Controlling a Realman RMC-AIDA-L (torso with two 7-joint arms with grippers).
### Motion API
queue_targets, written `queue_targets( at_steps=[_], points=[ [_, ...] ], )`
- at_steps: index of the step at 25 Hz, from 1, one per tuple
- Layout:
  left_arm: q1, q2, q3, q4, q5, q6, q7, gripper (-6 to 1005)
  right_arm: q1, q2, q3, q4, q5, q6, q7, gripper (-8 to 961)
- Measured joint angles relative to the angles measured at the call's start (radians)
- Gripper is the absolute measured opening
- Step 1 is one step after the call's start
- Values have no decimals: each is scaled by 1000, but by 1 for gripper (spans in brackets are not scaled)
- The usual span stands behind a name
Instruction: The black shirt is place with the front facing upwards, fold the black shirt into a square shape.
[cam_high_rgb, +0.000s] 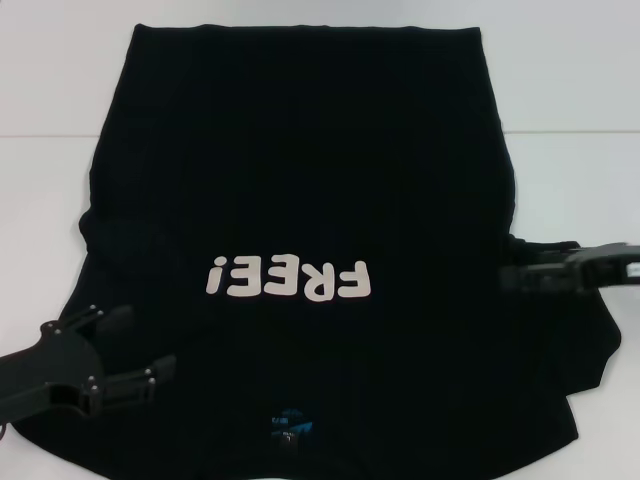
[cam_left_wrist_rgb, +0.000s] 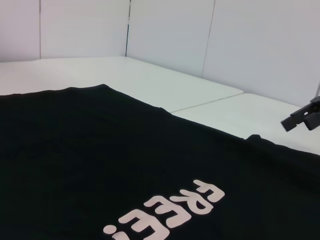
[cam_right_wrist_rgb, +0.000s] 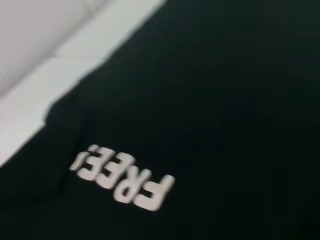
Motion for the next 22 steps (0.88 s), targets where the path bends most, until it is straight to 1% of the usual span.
queue_targets(
  at_steps=[2,5,8,12,22],
  points=[
    [-2,1,1,1,0,12,0,945,41,-4,72,-45,-120,-73,122,914],
    [-4,1,-2,4,-1,39,0,946,122,-15,197,-63,-295,-190,289,914],
    [-4,3,-5,4,-1,47,1,946,163,-15,255,-65,-426,-267,372,914],
    [-4,3,-4,4,-1,48,2,945,167,-12,257,-65,-518,-292,419,913],
    [-5,2,1,4,-1,50,3,946,126,-22,278,-38,-538,-301,435,909]
  ],
)
